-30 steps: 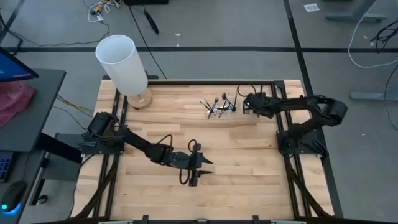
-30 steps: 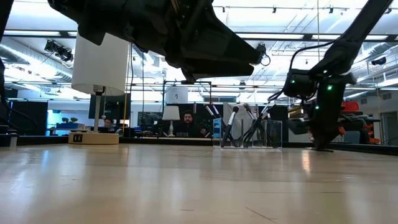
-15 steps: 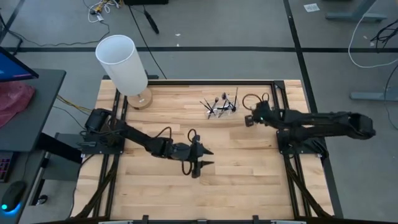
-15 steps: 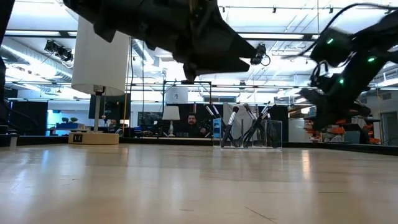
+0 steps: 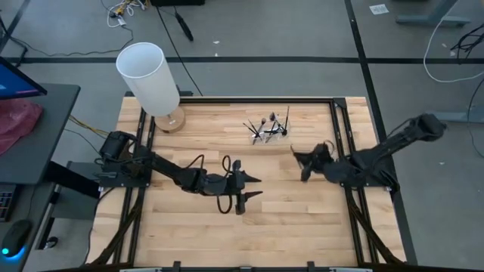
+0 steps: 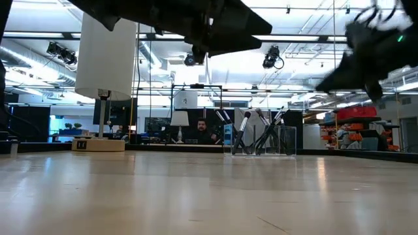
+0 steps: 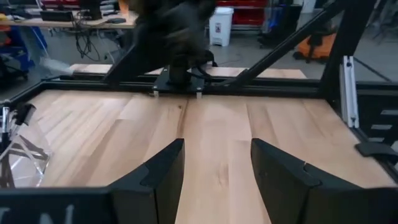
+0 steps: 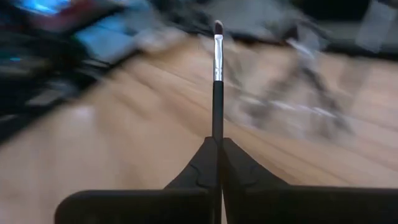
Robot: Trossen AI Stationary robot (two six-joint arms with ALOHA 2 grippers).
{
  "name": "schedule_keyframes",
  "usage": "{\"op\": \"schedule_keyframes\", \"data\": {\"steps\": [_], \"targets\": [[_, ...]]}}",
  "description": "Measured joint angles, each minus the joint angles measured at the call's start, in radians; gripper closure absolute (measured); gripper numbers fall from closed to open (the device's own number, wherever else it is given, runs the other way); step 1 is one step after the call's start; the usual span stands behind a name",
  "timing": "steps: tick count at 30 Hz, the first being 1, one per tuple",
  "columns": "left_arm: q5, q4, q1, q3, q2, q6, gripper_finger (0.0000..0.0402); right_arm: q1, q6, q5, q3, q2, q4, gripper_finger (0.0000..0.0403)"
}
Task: Put items in baskets/containers
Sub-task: Put the black eyeshadow brush into the transparent organizer
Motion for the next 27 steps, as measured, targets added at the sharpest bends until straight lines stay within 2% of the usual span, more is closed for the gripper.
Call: {"op": "schedule_keyframes", "data": {"steps": [3, 7, 10, 12, 15, 20, 24, 27], "targets": [[-0.008, 0.029, 0.005, 0.000, 0.002, 0.024, 0.0214, 0.125, -0.191, 0.065, 0.001, 0.068, 0.291, 0.0401], [0.027, 0.133, 0.031, 0.000, 0.021, 0.096, 0.0214, 0.231, -0.544, 0.076, 0.002, 0.211, 0.711, 0.0401], [0.201, 0.275, 0.074, 0.000, 0.045, 0.118, 0.0214, 0.266, -0.715, 0.068, 0.003, 0.338, 0.959, 0.0401], [0.331, 0.351, 0.107, 0.000, 0.058, 0.106, 0.0214, 0.275, -0.774, 0.023, 0.003, 0.421, 1.091, 0.0401], [0.414, 0.370, 0.144, 0.000, 0.063, 0.076, 0.0213, 0.276, -0.821, -0.053, 0.004, 0.539, 1.278, 0.0401], [0.454, 0.393, 0.170, 0.000, 0.063, 0.068, 0.0190, 0.272, -0.899, -0.092, 0.052, 0.692, 1.448, 0.0401], [0.459, 0.403, 0.154, 0.000, 0.063, 0.107, 0.0162, 0.255, -0.935, -0.097, 0.112, 0.756, 1.448, 0.0401], [0.500, 0.404, 0.129, 0.000, 0.063, 0.177, 0.0154, 0.244, -0.962, -0.097, 0.135, 0.774, 1.448, 0.0401]]}}
